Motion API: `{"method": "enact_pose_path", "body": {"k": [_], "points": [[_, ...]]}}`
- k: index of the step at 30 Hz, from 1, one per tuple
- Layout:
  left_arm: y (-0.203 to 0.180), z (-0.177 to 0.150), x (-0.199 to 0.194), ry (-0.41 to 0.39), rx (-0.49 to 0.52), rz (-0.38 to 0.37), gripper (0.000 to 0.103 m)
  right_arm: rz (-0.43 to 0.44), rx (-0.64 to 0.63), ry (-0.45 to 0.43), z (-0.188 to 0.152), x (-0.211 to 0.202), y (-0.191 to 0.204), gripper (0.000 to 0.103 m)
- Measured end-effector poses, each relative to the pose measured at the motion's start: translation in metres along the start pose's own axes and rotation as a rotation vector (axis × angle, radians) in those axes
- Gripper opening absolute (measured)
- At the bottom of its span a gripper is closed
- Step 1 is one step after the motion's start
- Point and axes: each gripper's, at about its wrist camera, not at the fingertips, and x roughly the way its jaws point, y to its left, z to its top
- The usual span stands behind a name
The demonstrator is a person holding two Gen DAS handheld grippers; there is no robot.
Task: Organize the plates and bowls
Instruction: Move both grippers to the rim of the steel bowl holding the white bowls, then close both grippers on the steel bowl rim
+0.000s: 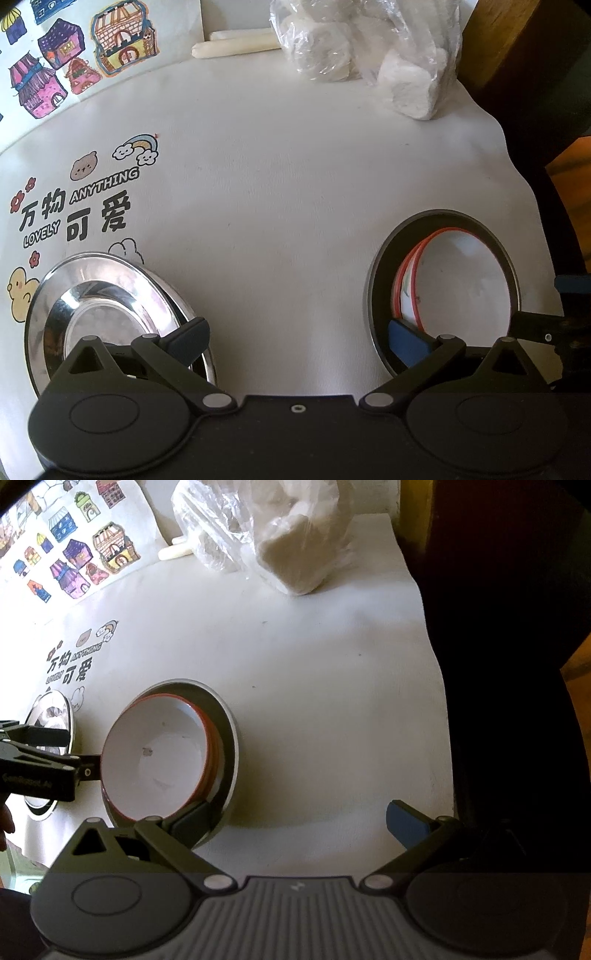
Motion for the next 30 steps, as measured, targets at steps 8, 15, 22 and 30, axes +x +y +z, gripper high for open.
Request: {"method": "enact_pose_path", "body": {"k": [8,15,22,30], "points": [[0.001,0.001,0.004,0.014,-0.026,0.028,0.102,0.020,-0.063,0.011,0.006,0.006,-0.001,0.103],[-0.002,0.000,0.007,0.009,-0.016,0.068,0.102,0.029,-0.146,0.005,0.012,0.007,0.005,0.103],[-0.004,0.000,0.007,0.005,-0.033,0.098,0.102,0.046,-0.220,0.005,0.020,0.009,0.009,0.102],[-0.007,-0.003,0.005,0.005,-0.070,0.117,0.100,0.109,-0.264,0.000,0.019,0.008,0.011,0.087]]}}
